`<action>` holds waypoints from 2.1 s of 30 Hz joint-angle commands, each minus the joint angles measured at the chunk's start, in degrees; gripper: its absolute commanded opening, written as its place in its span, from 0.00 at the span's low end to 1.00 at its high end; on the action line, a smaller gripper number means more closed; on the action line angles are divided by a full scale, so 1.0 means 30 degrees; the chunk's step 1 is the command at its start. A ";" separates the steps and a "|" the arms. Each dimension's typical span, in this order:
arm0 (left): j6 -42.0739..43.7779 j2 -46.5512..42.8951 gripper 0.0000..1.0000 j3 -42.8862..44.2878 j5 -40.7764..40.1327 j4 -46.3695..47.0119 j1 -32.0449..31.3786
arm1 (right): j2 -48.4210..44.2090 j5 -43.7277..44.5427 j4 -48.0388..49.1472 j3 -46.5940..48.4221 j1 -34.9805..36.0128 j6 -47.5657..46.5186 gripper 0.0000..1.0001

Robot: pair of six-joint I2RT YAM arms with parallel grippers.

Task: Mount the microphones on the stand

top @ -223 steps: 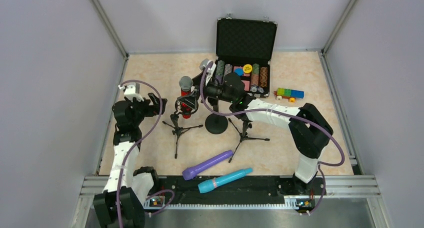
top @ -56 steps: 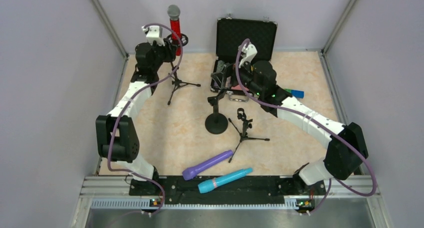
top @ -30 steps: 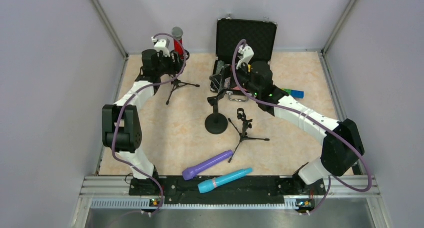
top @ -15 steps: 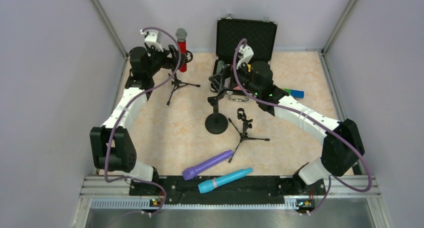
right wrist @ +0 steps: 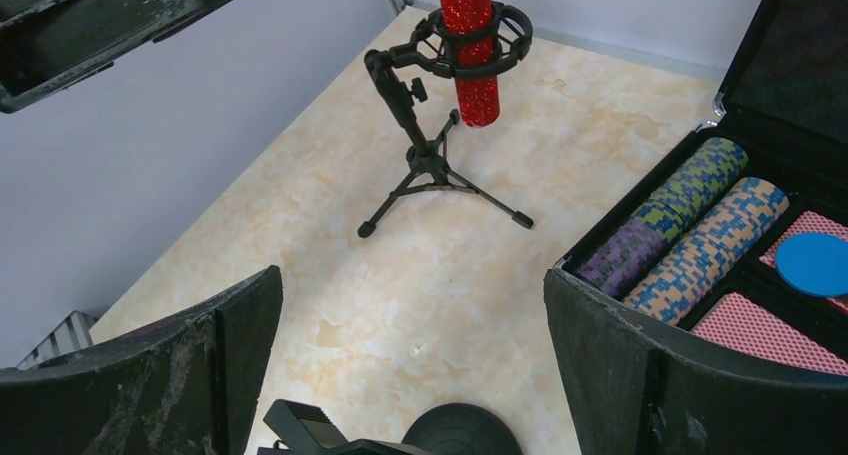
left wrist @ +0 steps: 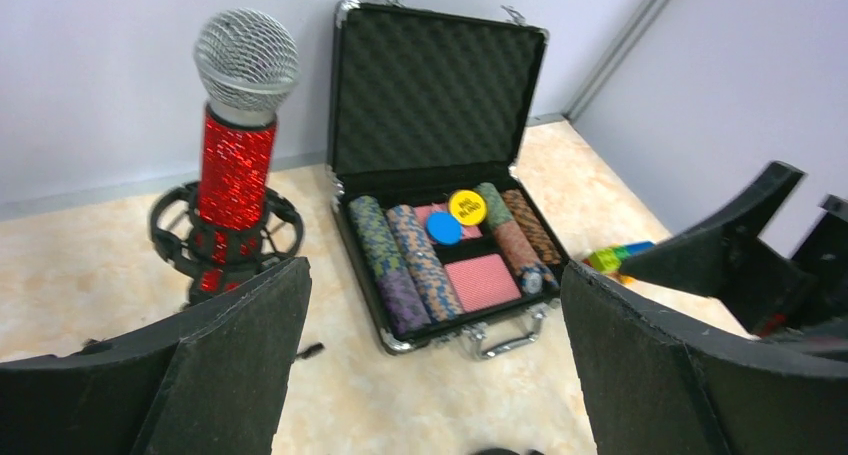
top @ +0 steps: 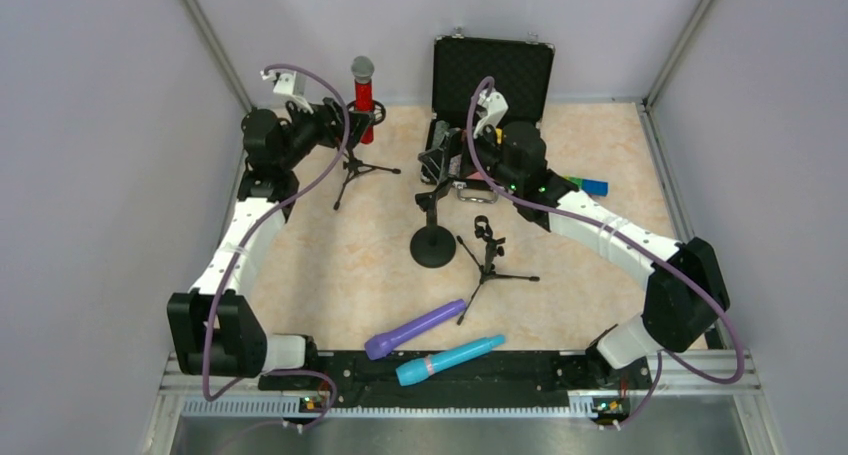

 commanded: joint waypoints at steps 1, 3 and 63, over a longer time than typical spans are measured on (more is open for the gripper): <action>-0.2016 -0.1034 0.99 -0.0291 0.1849 0.0469 0.0146 | -0.1171 -0.0087 -0.0051 0.0539 -0.0603 0.0410 0.99; -0.2412 -0.1267 0.99 -0.0295 0.2075 -0.0385 0.0067 | -0.1343 -0.0307 -0.0290 0.0441 -0.0955 0.0879 0.99; 1.0984 -0.0522 0.24 0.0655 -0.8970 -1.1278 -1.2100 | -0.2420 -0.1641 -0.2880 -0.0824 -0.3496 0.1983 0.99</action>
